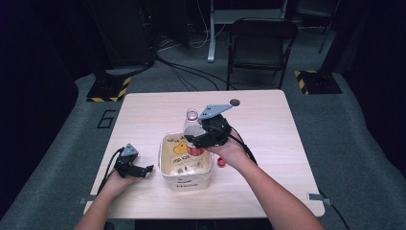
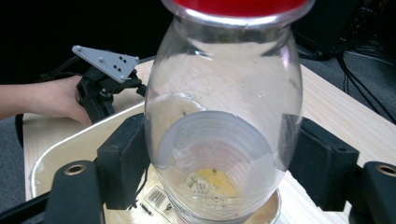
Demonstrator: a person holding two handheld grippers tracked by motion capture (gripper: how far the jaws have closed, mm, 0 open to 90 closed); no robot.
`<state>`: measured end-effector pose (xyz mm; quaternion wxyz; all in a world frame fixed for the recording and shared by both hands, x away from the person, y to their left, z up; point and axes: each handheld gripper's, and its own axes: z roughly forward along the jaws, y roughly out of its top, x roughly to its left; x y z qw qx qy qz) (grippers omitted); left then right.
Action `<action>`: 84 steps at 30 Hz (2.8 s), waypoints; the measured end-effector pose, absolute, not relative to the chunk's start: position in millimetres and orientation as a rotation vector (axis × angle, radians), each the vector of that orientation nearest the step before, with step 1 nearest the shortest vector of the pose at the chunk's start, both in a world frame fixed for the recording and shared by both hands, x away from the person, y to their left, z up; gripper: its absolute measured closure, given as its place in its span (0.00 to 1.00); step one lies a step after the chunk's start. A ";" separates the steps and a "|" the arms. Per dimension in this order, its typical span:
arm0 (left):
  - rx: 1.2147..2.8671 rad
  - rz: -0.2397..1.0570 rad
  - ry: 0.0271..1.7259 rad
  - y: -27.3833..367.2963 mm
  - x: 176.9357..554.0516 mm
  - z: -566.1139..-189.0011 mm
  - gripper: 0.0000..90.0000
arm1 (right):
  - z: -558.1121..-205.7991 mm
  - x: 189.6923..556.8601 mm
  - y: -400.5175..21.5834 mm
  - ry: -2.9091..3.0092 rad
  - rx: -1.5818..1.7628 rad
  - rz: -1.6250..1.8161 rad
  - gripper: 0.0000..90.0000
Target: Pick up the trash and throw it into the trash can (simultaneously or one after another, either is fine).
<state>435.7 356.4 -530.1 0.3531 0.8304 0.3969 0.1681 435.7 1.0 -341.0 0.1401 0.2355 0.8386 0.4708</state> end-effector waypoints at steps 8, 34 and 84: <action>2.138 0.440 1.029 355.8 435.7 -530.7 0.03 | -354.7 437.1 4.0 2.439 0.688 1.325 0.28; 2.138 0.441 1.029 355.9 435.7 -530.7 0.03 | -386.2 441.5 11.7 2.494 0.715 1.234 0.28; 2.142 0.437 1.028 356.0 435.7 -530.4 0.03 | -369.5 425.4 -19.5 2.444 0.700 1.286 0.24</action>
